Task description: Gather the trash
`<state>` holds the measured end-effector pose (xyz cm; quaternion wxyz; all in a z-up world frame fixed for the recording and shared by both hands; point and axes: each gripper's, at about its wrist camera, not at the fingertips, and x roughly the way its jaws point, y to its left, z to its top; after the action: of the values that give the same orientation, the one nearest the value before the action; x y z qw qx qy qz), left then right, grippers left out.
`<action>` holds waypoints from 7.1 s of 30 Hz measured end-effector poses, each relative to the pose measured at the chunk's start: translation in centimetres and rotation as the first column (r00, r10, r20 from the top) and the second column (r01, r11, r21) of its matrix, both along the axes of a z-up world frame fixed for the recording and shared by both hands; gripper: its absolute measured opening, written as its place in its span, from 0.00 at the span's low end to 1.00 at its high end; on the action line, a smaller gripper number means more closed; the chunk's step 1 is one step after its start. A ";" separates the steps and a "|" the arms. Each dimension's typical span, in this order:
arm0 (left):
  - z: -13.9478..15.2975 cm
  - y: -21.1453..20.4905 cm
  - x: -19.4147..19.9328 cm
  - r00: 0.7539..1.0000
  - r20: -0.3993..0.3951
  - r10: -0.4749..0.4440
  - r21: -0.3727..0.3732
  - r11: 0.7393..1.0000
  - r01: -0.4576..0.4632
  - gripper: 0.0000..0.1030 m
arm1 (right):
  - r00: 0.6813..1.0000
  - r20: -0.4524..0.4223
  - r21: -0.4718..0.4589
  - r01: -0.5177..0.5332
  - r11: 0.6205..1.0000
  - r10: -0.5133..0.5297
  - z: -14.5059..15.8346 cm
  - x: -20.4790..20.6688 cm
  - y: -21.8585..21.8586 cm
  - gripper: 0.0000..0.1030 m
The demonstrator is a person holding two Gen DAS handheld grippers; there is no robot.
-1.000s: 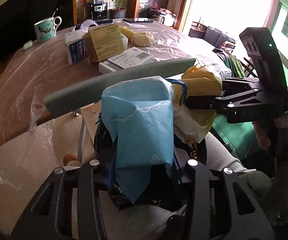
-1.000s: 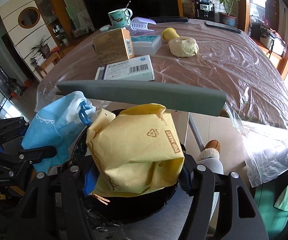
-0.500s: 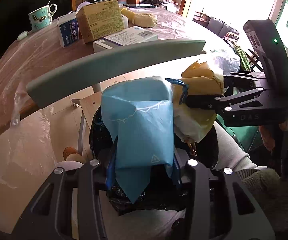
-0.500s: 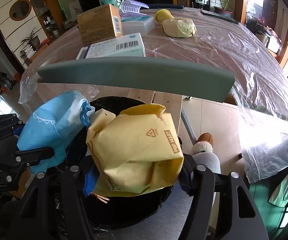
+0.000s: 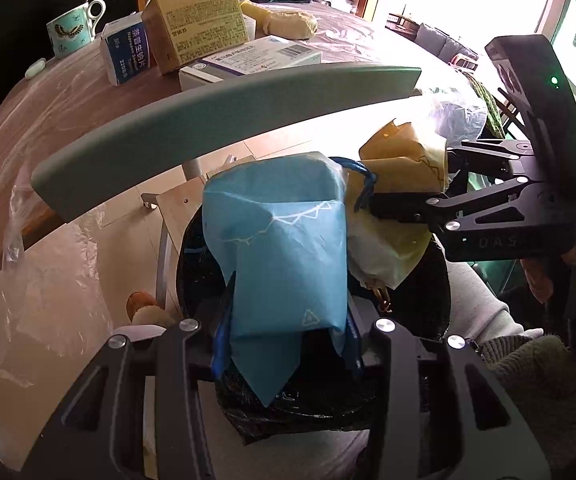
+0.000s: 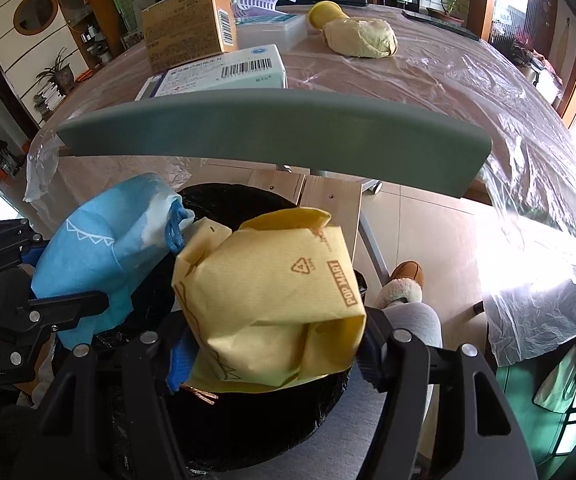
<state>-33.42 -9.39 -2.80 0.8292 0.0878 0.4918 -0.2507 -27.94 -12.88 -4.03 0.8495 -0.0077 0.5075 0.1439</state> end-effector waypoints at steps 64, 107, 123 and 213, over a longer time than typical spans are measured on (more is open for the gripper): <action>10.3 1.4 7.2 0.940 0.211 0.268 -0.248 0.945 -0.213 0.98 | 0.902 0.422 -0.055 0.124 0.991 -0.089 10.8 8.3 -2.7 0.96; 5.9 0.6 14.3 0.930 0.093 0.357 -0.204 0.921 -0.333 0.70 | 0.984 0.137 -0.034 0.119 0.992 -0.113 5.4 18.3 -1.9 0.63; 6.6 1.3 13.8 0.932 0.111 0.344 -0.216 0.924 -0.315 0.69 | 0.972 0.187 0.076 0.134 0.988 -0.146 7.1 16.0 -3.2 0.50; 7.4 0.5 -0.6 0.983 0.154 0.097 -0.152 0.986 -0.073 0.69 | 0.989 0.135 0.169 -0.081 0.982 0.058 7.1 -0.8 -0.5 0.50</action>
<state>-34.02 -8.87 4.56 0.8803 0.0258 0.4070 -0.2423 -28.75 -13.40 3.06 0.8726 0.0395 0.4361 0.2163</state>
